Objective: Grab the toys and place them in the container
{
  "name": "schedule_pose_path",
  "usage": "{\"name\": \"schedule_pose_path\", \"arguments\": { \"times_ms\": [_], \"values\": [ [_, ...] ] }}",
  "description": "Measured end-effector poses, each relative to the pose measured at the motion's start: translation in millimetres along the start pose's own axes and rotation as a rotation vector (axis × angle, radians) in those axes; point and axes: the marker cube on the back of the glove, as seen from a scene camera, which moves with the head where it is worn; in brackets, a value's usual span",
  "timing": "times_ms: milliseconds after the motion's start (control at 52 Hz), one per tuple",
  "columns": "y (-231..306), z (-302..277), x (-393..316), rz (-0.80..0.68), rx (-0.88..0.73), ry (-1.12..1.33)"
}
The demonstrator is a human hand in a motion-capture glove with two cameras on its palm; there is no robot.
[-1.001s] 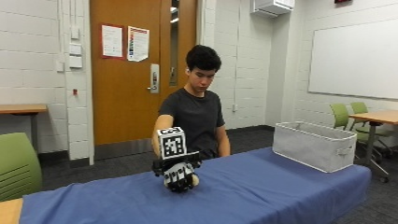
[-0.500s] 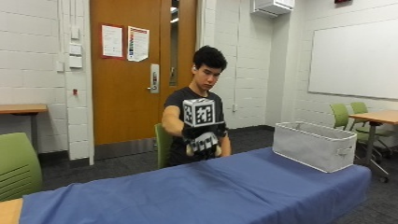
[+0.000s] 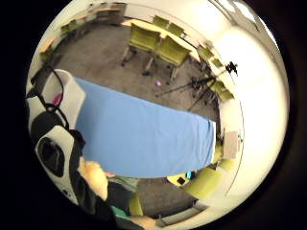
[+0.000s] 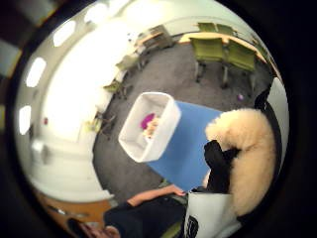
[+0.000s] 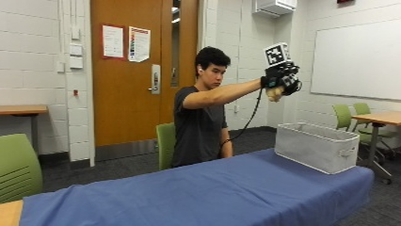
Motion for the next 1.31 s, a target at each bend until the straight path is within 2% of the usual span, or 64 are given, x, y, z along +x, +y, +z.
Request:
{"name": "schedule_pose_path", "arguments": {
  "times_ms": [96, 173, 231, 289, 346, 385, 481, 577, 616, 693, 828, 943, 1001, 1058, 1116, 1193, 1309],
  "values": [
    [-35.5, 2.2, -67.0, 0.002, -0.004, -0.032],
    [-59.0, 10.1, -131.9, -0.078, -0.005, -0.045],
    [-72.5, 18.0, -167.2, -0.081, -0.014, -0.068],
    [-82.8, 33.8, -160.9, -0.114, -0.025, -0.047],
    [-95.6, 43.9, -158.8, -0.048, -0.049, -0.228],
    [-100.2, 53.0, -166.4, -0.029, -0.064, -0.252],
    [-99.7, 75.1, -181.9, -0.184, -0.065, -0.196],
    [-99.5, 91.2, -186.1, -0.201, -0.113, -0.136],
    [-99.3, 99.6, -183.1, -0.162, -0.186, -0.094],
    [-101.2, 112.1, -182.0, 0.032, -0.386, -0.062],
    [-84.6, 111.7, -155.9, -0.044, -0.351, -0.019],
    [-56.0, 101.6, -119.4, -0.006, -0.310, 0.103],
    [-36.9, 95.5, -98.2, 0.026, -0.289, 0.141],
    [-11.9, 89.1, -79.0, -0.023, -0.268, 0.153],
    [21.7, 80.6, -98.4, -0.058, -0.247, 0.097],
    [58.5, 83.4, -71.6, 0.060, -0.224, 0.225],
    [104.8, 83.4, -16.8, 0.169, -0.233, 0.193]
  ]
}}
